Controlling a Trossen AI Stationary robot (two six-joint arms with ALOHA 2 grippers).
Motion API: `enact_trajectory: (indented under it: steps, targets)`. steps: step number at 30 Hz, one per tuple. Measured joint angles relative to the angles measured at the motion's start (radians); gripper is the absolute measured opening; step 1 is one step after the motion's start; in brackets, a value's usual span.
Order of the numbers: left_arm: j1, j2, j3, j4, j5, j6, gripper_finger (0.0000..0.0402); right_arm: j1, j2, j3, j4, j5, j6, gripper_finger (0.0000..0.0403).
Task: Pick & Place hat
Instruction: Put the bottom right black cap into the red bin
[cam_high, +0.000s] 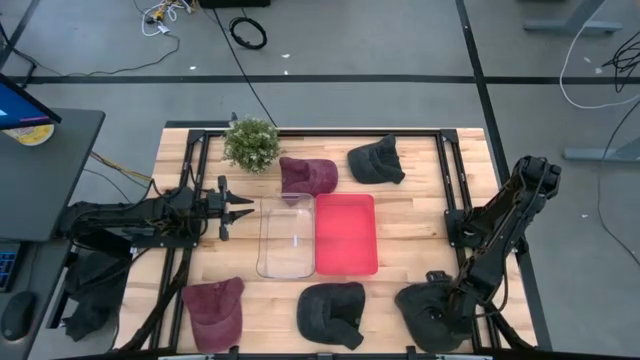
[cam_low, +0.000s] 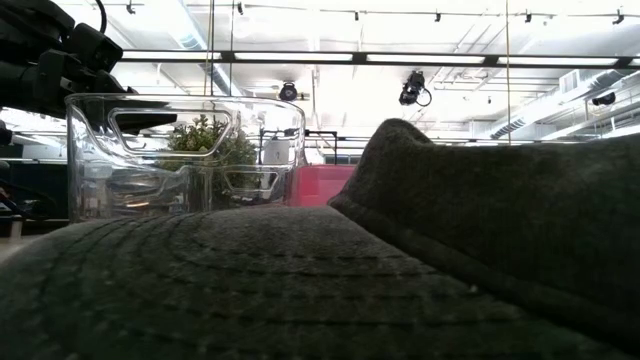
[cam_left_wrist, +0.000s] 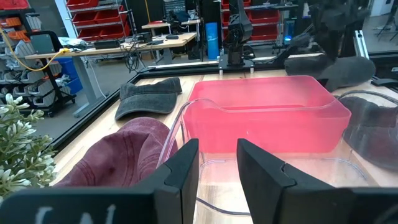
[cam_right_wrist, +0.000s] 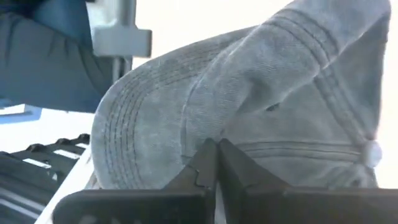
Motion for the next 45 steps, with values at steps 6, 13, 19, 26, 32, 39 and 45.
enact_trajectory:
  steps: [6, 13, 19, 26, 32, 39, 45]
  targets:
    - [0.000, 0.000, 0.000, 0.000, 0.000, 0.000, 0.0115, 0.000, -0.001, 0.102, -0.041, 0.100, -0.111, 0.0003]
    - [0.000, 0.000, 0.000, 0.000, 0.000, 0.000, 0.0115, 0.000, -0.002, 0.223, -0.057, 0.359, -0.308, 0.0002]
    - [0.000, 0.000, 0.000, 0.000, 0.000, 0.000, 0.0115, -0.001, -0.002, 0.275, -0.053, 0.625, -0.416, 0.0001]
    - [0.000, 0.000, 0.000, 0.000, 0.000, 0.000, 0.0115, -0.048, -0.002, 0.278, -0.004, 0.855, -0.528, 0.0002]
    - [0.000, 0.000, 0.000, 0.000, 0.000, 0.000, 0.0115, -0.137, -0.002, 0.278, 0.023, 0.856, -0.617, 0.0001]
    - [0.000, 0.000, 0.000, 0.000, 0.000, 0.000, 0.0115, -0.263, -0.002, 0.278, 0.029, 0.847, -0.683, 0.0001]
    - [0.000, 0.000, 0.000, 0.000, 0.000, 0.000, 0.0115, -0.365, -0.002, 0.273, 0.038, 0.813, -0.715, 0.0002]
